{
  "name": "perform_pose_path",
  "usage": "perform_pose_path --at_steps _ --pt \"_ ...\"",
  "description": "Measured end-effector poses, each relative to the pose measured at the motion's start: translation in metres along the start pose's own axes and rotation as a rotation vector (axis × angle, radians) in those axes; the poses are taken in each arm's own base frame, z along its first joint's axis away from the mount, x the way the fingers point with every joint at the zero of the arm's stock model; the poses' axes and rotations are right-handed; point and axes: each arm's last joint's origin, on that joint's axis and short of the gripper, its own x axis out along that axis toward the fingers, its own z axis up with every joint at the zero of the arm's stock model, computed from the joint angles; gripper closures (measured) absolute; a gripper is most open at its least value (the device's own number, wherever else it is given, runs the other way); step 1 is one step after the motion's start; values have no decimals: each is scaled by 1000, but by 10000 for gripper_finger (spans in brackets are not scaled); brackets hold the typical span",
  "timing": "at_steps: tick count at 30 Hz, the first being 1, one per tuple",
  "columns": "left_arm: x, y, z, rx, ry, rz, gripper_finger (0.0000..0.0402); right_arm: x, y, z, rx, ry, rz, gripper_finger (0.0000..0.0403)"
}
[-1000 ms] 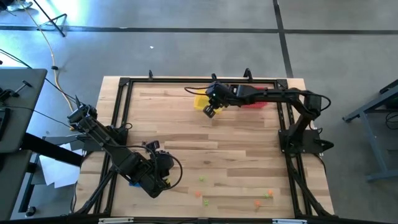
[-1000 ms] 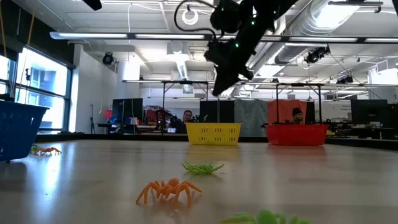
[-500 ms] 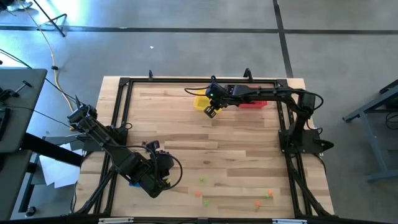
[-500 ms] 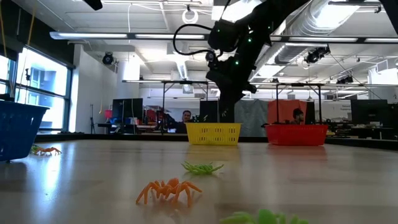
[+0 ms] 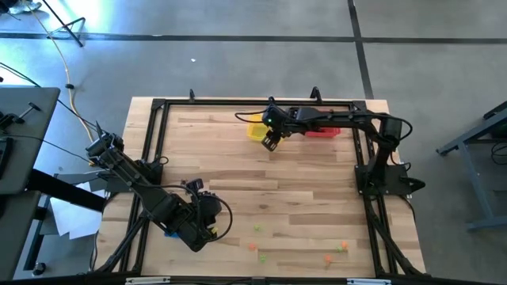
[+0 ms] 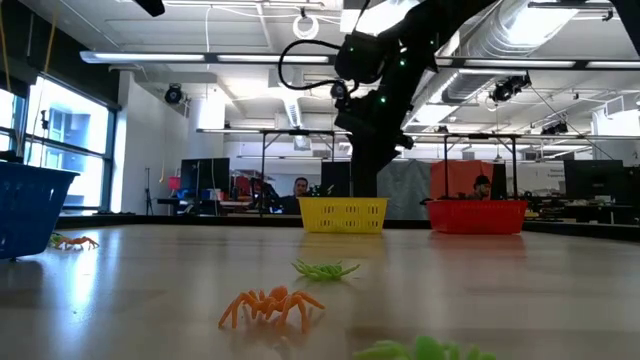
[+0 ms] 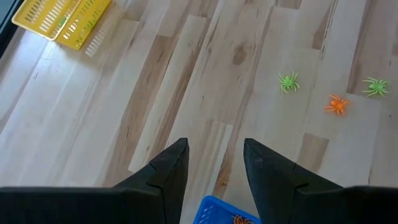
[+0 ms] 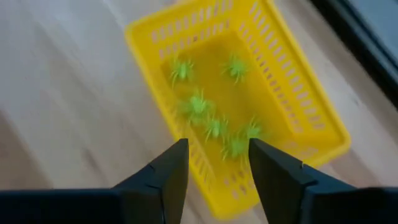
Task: Sort Halloween decoration
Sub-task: Put the orange spider toy into the blue bin
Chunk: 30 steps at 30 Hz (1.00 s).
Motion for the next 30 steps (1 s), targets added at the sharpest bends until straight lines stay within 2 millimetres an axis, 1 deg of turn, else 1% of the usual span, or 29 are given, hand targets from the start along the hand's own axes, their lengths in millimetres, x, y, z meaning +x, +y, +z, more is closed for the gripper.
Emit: perform_pose_path --at_steps 3,6,8,10,12,15,18,22,25,27,30 --pt "0 0 0 0 0 0 259 -16 3 6 -12 52 45 237" --pt "0 0 0 0 0 0 259 -44 14 12 -50 99 66 243" --pt "0 0 0 1 1 1 259 -65 28 11 -77 142 78 249" --pt "0 0 0 1 1 1 259 -86 46 7 -92 185 88 257" --pt "0 0 0 4 2 3 259 -107 68 -5 -111 271 107 264" --pt "0 0 -1 5 3 4 259 -134 106 -35 -144 383 136 272" --pt "0 0 -1 5 3 4 259 -159 143 -74 -167 454 110 278" --pt "0 0 0 37 -3 8 259 -183 186 -130 -137 469 99 280" --pt "1 1 1 55 -17 21 259 -193 208 -170 -9 471 88 280" --pt "2 2 2 50 -17 25 259 -198 219 -194 80 485 87 280" --pt "3 4 4 41 -16 29 259 -198 232 -228 180 493 111 280"
